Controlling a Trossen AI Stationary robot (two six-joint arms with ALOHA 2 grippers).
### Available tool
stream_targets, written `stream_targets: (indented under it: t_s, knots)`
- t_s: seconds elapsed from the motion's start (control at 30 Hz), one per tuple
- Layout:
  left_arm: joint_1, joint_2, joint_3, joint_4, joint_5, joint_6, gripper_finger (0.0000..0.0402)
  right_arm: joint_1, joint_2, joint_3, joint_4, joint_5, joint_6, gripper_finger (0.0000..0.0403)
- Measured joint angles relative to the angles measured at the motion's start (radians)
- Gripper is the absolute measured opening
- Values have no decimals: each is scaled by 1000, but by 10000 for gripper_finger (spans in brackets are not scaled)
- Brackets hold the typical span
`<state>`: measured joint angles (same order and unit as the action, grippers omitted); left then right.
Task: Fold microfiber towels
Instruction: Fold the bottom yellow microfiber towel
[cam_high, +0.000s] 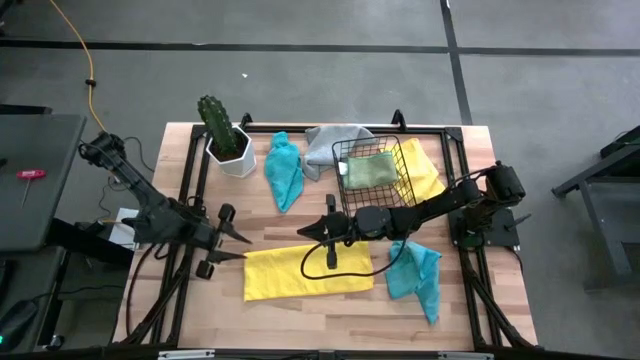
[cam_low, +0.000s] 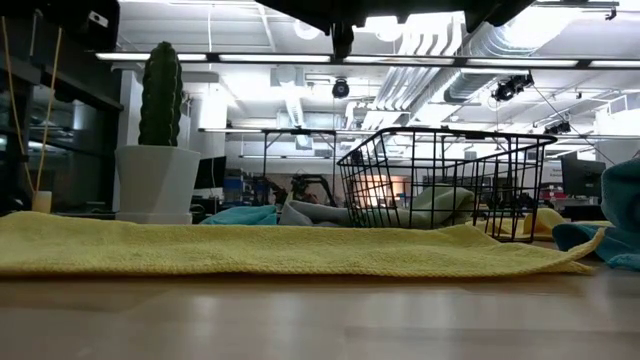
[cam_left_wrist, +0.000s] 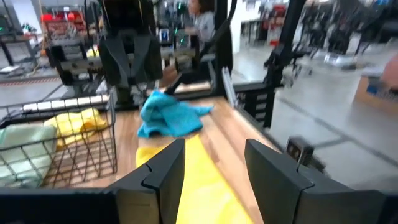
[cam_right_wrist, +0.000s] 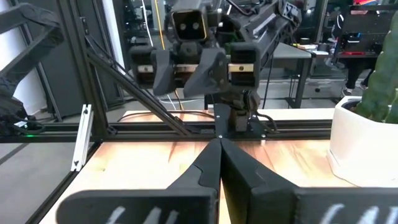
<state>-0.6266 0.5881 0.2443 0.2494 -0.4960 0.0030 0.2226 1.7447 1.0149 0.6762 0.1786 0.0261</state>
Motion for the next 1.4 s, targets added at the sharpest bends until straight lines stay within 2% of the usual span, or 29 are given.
stream_targets:
  t_s: [0.2,0.43,1.4]
  knots:
    - [0,95,43,1,-13,0,159,0,0,0,0,0,0,0]
    - [0,148,60,1,-14,0,159,0,0,0,0,-1,0,0]
    - [59,152,60,-21,17,-57,158,0,0,0,-2,-1,0,0]
